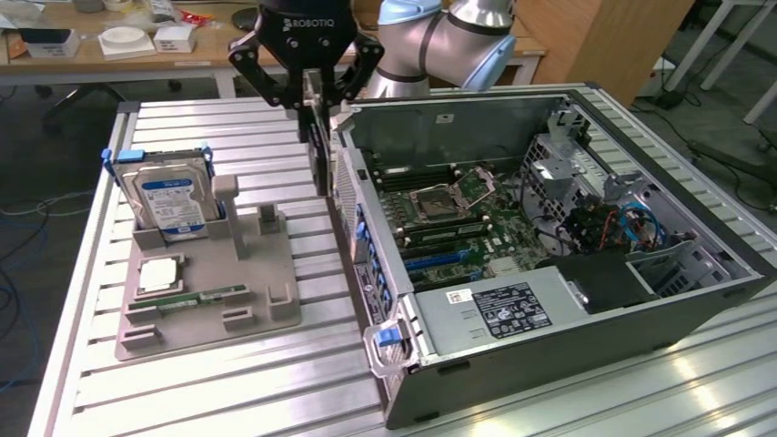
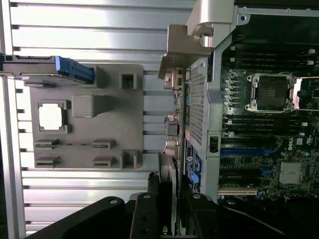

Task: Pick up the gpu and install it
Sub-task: 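Pick up the gpu and move the gpu toward the slot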

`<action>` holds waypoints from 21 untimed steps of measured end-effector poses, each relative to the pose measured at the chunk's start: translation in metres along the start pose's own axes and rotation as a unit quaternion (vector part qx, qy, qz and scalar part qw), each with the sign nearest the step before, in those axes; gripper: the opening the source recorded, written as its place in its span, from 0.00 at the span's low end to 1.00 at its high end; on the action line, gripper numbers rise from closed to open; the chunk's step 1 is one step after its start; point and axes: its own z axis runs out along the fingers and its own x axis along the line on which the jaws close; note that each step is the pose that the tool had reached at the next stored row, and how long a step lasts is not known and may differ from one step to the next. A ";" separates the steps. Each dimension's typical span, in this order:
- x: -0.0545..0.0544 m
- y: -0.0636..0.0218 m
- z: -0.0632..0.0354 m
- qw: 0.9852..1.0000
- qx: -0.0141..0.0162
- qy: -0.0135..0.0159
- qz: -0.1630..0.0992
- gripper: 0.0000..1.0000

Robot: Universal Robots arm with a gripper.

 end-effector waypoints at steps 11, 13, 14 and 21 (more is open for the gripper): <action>-0.009 0.0000 0.0002 1.000 0.000 0.000 0.000 0.26; -0.011 0.0000 0.0003 1.000 0.000 0.000 0.000 0.26; -0.012 0.0000 0.0003 1.000 0.000 0.000 0.000 0.26; -0.018 0.0000 0.0004 1.000 0.000 0.000 0.000 0.26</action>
